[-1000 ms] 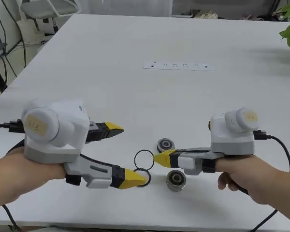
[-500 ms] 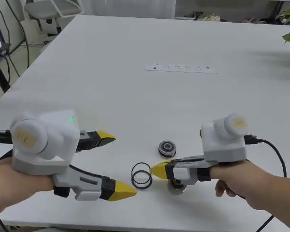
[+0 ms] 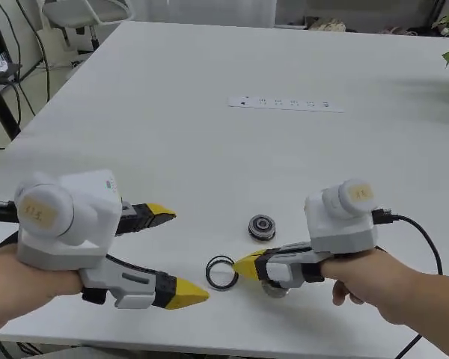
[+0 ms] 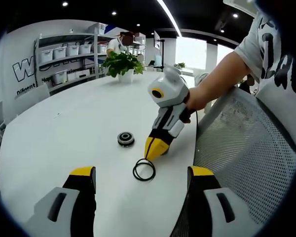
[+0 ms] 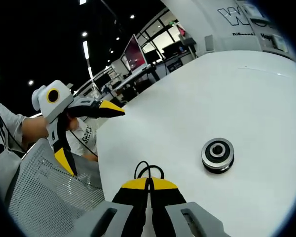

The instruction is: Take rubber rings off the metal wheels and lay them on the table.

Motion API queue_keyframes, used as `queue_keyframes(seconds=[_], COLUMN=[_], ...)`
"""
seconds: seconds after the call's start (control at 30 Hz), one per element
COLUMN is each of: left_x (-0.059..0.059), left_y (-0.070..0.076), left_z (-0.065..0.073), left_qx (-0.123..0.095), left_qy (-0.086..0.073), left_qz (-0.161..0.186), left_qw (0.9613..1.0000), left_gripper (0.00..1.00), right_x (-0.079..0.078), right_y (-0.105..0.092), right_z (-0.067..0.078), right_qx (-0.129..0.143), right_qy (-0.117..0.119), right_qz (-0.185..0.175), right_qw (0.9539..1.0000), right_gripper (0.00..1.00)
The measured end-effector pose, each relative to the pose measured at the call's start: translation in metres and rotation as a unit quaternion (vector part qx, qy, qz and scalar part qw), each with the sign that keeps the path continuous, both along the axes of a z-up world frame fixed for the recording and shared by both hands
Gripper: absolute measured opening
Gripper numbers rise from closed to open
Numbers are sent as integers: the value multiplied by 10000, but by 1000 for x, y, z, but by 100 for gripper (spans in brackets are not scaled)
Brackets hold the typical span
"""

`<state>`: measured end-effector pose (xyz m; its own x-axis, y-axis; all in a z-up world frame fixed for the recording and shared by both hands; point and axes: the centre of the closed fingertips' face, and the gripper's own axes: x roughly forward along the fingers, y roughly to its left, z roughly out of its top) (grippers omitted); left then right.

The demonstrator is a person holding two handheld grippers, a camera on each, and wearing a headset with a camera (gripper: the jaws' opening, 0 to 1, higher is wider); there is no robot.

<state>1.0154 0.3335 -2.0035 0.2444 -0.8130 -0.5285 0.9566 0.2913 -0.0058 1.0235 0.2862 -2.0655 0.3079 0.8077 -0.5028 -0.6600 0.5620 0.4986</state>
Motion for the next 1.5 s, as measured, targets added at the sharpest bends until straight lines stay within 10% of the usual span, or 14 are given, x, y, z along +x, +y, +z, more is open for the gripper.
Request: queue_keyframes(seconds=[0.9, 1.5], left_x=[1, 14], left_y=[1, -2], left_z=[-6, -9], left_qx=[98, 136], left_qy=[122, 234], left_qz=[69, 103], left_qw=[9999, 9996], left_gripper=[71, 70], right_x=[6, 25], right_y=[-3, -25], right_z=[-6, 19], right_qx=[-319, -146], right_qy=[-410, -736], right_qz=[83, -242], right_qw=[9986, 9969], right_gripper=[3, 10])
